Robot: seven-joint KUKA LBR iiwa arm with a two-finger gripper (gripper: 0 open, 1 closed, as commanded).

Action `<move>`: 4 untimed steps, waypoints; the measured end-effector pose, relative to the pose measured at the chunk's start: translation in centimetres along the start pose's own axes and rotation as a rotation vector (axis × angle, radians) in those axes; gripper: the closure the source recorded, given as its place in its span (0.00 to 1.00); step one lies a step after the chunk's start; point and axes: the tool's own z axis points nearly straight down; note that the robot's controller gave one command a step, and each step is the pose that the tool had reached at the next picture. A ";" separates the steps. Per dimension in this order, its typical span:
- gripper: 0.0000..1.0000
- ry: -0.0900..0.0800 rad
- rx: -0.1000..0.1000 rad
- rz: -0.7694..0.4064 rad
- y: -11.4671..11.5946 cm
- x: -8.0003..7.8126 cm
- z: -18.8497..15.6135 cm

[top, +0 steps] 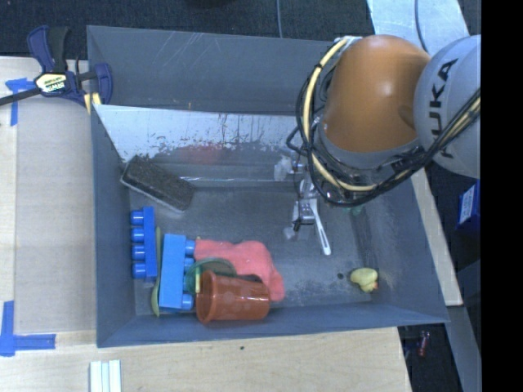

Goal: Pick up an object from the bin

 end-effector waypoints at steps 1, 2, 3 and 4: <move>0.00 -0.004 -0.001 -0.201 4.8 -2.0 1.1; 0.00 -0.006 -0.003 -0.195 6.5 2.0 7.8; 0.00 -0.039 0.001 -0.380 7.1 4.9 8.6; 0.00 -0.034 -0.001 -0.278 4.4 4.5 12.1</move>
Offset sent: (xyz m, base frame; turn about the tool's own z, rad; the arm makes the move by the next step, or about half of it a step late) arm -0.0454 0.0736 -0.1130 -0.1819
